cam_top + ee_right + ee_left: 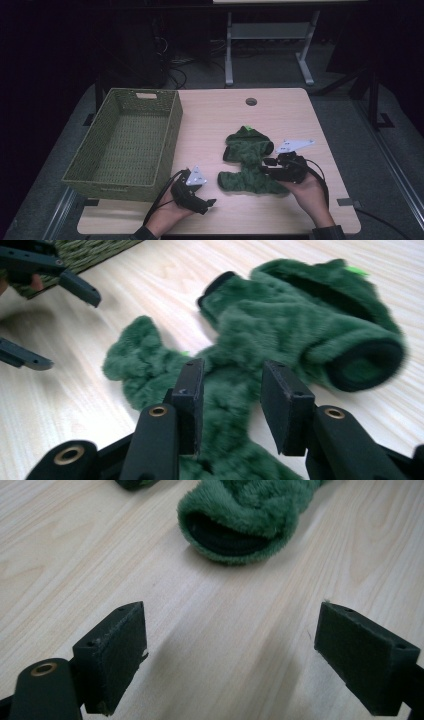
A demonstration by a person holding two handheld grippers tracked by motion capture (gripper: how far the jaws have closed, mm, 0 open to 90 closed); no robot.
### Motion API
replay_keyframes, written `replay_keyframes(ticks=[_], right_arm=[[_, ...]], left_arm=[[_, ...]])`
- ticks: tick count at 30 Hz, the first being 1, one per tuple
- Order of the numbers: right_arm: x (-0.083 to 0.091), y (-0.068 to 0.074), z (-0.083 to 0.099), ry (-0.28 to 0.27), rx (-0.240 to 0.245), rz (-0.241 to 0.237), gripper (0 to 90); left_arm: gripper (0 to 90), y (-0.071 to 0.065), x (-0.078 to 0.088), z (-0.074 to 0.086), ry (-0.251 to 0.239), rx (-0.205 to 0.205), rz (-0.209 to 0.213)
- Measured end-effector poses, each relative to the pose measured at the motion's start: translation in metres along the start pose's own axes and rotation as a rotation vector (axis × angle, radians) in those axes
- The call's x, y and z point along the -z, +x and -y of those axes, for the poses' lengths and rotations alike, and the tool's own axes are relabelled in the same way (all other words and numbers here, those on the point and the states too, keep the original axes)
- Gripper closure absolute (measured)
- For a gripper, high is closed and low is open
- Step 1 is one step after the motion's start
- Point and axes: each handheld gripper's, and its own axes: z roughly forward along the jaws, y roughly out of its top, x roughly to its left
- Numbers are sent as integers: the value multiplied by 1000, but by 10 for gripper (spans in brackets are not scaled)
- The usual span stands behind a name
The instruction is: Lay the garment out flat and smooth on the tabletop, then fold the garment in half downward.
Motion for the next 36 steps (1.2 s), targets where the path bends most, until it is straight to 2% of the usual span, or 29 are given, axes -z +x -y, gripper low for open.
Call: replay_keyframes(ticks=[4, 5, 9, 15, 26, 30, 36], right_arm=[[-8, 13, -4, 10, 21, -18, 628], [-9, 16, -5, 9, 23, -22, 630], [-15, 28, -8, 6, 42, -62, 636], [-29, 45, -13, 27, 93, -97, 639], [-55, 72, -20, 48, 134, -159, 704], [-65, 82, -21, 60, 159, -168, 711], [-81, 88, -19, 92, 160, -167, 719]], left_arm=[[128, 0, -2, 6, 5, 9, 1], [128, -1, -4, 9, 20, 7, 2], [127, -2, -5, 14, -20, -21, 11], [126, 0, -6, 21, -90, -23, 30], [126, -1, -6, 21, -90, -20, 29], [126, -1, -6, 21, -90, -18, 30], [126, 0, -5, 21, -84, -26, 27]])
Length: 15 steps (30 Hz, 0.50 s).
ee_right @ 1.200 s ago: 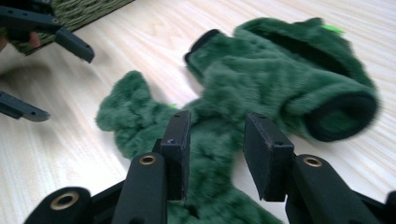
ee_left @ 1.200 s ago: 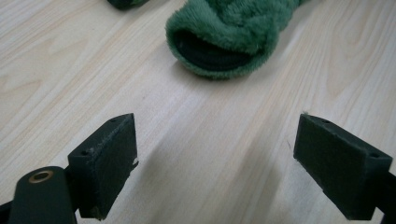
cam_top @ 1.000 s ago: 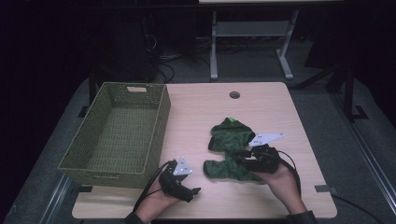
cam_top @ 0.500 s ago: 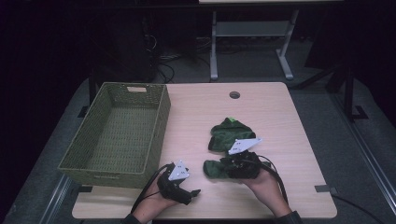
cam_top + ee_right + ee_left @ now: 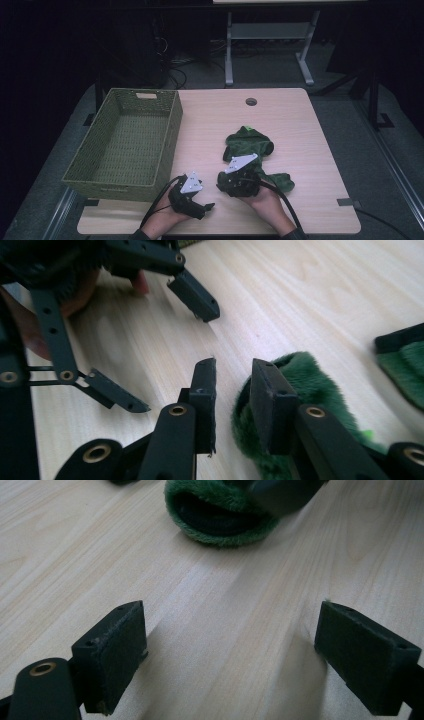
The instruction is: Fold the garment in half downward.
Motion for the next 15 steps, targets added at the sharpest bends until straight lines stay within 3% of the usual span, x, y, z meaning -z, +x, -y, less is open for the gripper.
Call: replay_keyframes(ticks=[3, 6, 11, 15], right_arm=[[-7, 1, 0, 10, 8, 18, 718], [-14, 1, 1, 28, 28, 95, 707], [-24, -2, 7, 52, 15, 118, 714], [-27, 1, 10, 37, 7, 128, 822]], left_arm=[[126, 0, 0, 0, -1, 0, 0], [126, 0, 0, 0, -5, 5, 0], [127, 0, 0, 0, 4, -6, 1], [126, 1, 1, 0, 9, -9, 1]])
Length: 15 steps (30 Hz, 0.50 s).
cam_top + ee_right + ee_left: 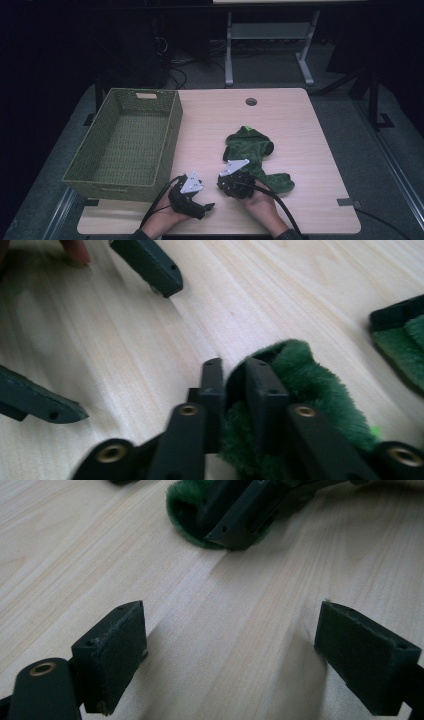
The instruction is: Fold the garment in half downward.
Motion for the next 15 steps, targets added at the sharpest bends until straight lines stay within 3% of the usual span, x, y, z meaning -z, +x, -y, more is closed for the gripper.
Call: replay_keyframes(ticks=[3, 9, 15], right_arm=[[1, 3, 1, -3, 6, -17, 858], [4, 6, 2, 22, 5, -122, 872], [18, 6, 0, -19, 27, -141, 871]], left_arm=[[126, -1, 0, 0, -5, 8, 0], [126, -1, 0, 0, -7, 9, 2], [126, 0, 0, 0, -4, 6, 1]])
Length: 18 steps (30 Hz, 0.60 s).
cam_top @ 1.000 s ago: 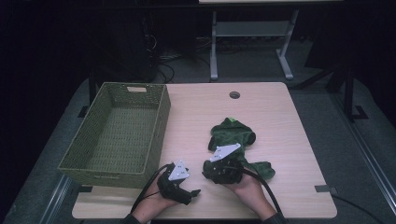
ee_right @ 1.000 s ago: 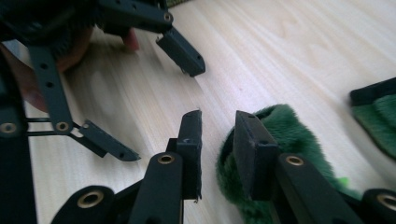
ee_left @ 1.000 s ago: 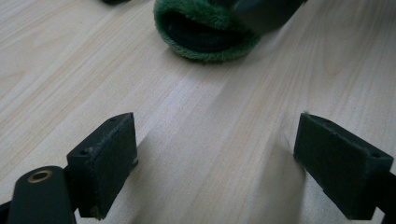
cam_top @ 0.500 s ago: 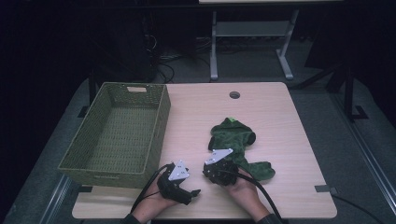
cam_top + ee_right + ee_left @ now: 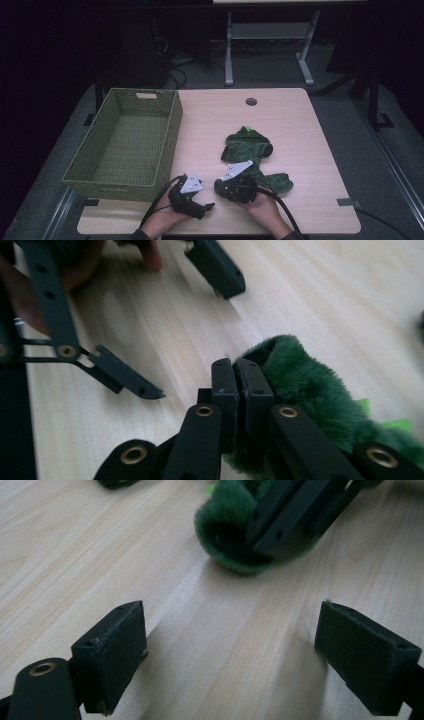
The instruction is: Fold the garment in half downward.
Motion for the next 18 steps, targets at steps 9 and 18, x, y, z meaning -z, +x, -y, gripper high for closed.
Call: replay_keyframes(ticks=[9, 18], right_arm=[[37, -14, 1, -88, -49, 13, 866], [65, -25, 8, -131, -64, 47, 855]], left_arm=[[125, 0, -1, 0, -4, 4, 2], [126, 0, -1, 0, -4, 3, 2]])
